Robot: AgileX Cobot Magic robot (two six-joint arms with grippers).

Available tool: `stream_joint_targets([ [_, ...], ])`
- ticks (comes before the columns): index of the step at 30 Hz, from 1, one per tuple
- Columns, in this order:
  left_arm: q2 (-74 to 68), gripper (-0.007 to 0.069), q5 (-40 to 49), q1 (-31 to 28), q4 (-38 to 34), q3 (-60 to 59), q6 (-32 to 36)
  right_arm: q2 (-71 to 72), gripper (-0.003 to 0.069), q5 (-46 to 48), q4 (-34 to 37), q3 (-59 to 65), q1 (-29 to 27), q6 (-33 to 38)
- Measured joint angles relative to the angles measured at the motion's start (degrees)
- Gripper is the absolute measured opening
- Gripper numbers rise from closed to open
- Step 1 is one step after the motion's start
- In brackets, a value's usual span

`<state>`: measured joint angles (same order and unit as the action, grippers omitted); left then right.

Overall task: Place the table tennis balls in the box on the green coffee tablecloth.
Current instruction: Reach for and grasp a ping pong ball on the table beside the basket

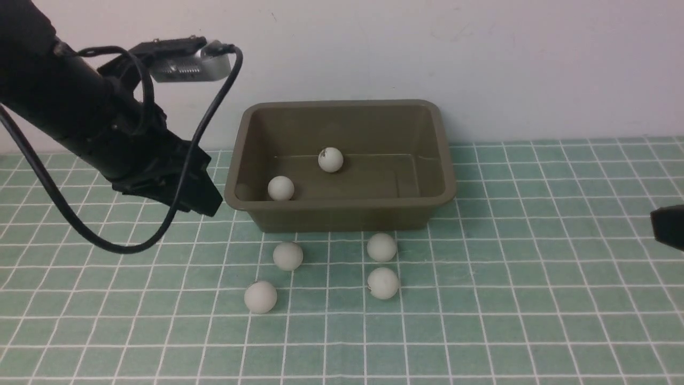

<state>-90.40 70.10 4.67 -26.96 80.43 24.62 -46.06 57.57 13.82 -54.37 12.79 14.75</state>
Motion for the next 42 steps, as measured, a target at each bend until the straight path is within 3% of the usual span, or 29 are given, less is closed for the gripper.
stream_joint_targets([
  [6,0.07,0.0223,0.0,0.0,-2.34,-10.34,-0.62,0.0,0.0325,-0.05,-0.6,0.0,0.0,0.0],
  [11,0.07,0.0218,-4.93,0.06,-7.27,-18.25,4.52,0.0,0.0325,-0.92,-0.77,0.0,0.0,0.0],
  [17,-0.11,0.0324,-12.98,0.06,-13.02,-20.82,15.25,0.0,0.0325,-1.18,-0.77,0.0,0.0,0.0],
  [23,-5.7,0.0437,-16.25,0.06,-14.26,-20.82,16.86,0.0,0.0325,-1.22,-0.77,0.0,0.0,0.0],
  [42,-14.2,0.045,-33.25,8.28,-12.53,-20.82,17.22,0.0,0.0325,-0.78,-0.59,0.0,0.0,0.0],
])
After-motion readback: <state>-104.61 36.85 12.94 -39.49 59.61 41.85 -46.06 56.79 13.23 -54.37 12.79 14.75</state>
